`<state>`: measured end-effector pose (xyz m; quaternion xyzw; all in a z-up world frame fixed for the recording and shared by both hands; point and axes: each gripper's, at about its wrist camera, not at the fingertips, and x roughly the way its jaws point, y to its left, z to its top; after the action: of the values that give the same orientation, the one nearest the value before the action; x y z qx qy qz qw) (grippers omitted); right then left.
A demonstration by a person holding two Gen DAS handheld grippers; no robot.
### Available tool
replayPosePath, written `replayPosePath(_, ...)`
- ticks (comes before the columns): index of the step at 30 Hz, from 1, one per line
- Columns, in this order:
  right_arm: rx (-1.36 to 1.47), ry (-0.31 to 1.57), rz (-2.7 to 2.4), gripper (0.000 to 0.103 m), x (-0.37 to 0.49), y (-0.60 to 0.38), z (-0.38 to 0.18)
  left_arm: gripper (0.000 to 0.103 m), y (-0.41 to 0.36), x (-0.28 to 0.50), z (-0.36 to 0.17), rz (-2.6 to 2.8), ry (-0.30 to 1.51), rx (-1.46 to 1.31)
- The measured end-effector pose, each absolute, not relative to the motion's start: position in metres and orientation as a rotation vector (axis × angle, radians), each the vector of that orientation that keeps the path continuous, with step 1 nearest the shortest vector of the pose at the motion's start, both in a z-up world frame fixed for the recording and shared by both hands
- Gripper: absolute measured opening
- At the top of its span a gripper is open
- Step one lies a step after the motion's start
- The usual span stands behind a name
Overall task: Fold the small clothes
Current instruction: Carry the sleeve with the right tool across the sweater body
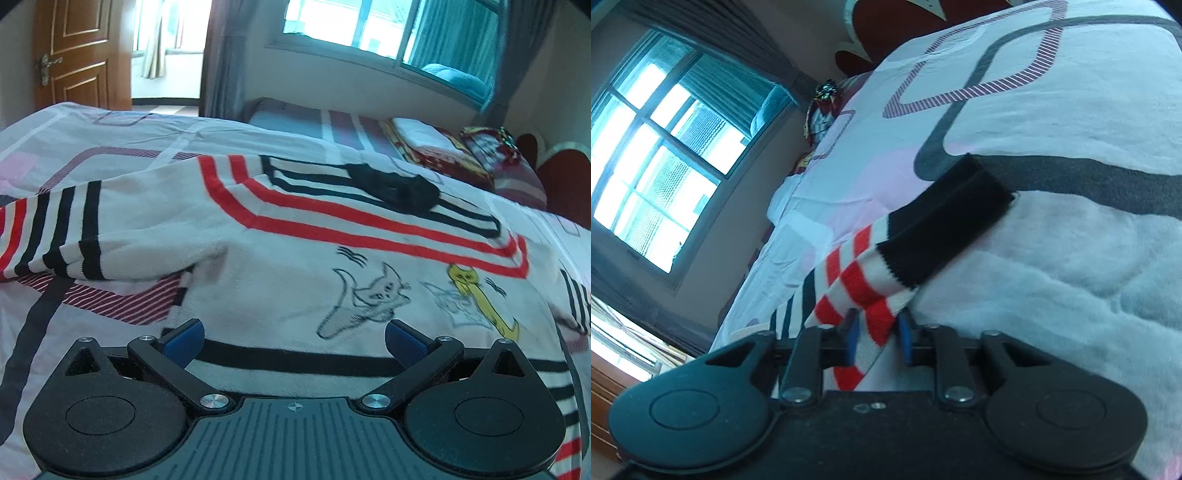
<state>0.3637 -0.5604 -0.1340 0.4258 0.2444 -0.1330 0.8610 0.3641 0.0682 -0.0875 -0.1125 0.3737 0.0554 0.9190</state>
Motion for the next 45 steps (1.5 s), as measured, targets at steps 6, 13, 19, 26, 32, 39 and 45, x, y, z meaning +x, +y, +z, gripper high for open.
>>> replayPosePath(6,0.988,0.593,-0.223,0.03,0.358,-0.533,-0.131,0.103,0.076,0.367,-0.09,0.134,0.766,-0.243)
replayPosePath(13,1.224,0.452,-0.179,0.022,0.361,-0.561,-0.152,0.103,0.085,0.369,-0.086,0.146,0.762,-0.238)
replayPosePath(19,1.186,0.394,-0.25,0.017,0.355,-0.579,-0.151,0.103,0.102,0.366,-0.09,0.172,0.773,-0.247)
replayPosePath(26,0.654,0.444,-0.33,0.008,0.382,-0.529,-0.085,0.103,0.121,0.35,-0.083,0.259,0.748,-0.197)
replayPosePath(32,0.308,0.467,-0.016,0.008,0.418,-0.396,-0.034,0.103,0.161,0.317,-0.086,0.325,0.746,-0.287)
replayPosePath(39,0.135,0.582,0.365,0.008,0.438,-0.225,-0.05,0.102,0.193,0.278,-0.083,0.355,0.736,-0.297)
replayPosePath(45,-0.028,0.699,0.577,0.032,0.42,-0.121,-0.094,0.078,0.213,0.268,-0.076,0.332,0.713,-0.349)
